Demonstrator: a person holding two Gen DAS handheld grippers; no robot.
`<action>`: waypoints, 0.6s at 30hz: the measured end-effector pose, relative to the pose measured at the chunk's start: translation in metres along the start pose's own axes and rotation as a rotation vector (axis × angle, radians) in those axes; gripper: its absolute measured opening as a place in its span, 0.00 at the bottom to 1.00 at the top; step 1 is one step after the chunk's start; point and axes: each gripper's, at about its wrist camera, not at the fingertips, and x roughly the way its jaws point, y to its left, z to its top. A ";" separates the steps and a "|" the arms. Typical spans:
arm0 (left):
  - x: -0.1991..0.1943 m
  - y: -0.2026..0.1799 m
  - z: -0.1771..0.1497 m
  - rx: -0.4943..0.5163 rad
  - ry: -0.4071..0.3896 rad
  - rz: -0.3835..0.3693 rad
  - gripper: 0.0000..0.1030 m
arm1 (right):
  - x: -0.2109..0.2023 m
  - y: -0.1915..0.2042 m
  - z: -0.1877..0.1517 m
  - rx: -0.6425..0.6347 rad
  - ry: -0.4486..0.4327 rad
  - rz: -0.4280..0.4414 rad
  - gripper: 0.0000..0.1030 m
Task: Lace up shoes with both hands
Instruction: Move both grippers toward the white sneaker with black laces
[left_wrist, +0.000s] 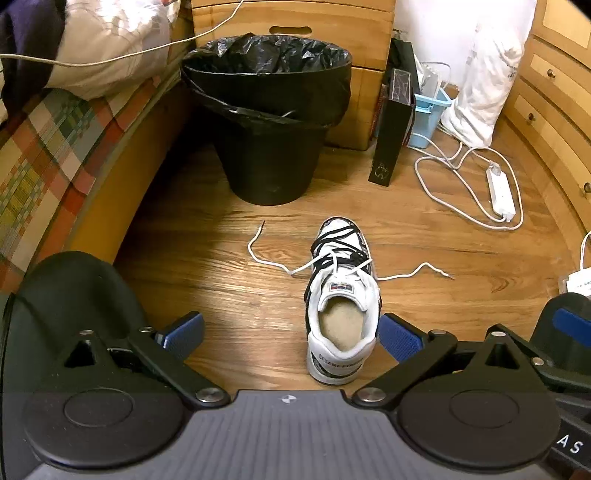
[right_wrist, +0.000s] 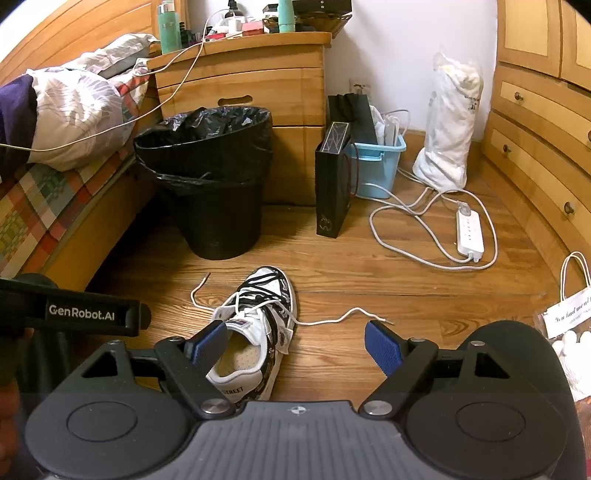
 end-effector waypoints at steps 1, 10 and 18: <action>0.000 0.000 0.000 0.001 -0.002 0.000 1.00 | -0.001 0.000 0.000 0.002 0.002 -0.001 0.82; -0.001 0.002 -0.002 0.009 -0.020 0.005 1.00 | 0.002 -0.001 0.000 0.017 0.029 -0.006 0.82; -0.002 0.006 0.002 0.011 -0.057 -0.040 0.97 | 0.005 0.003 0.010 0.010 0.010 0.020 0.81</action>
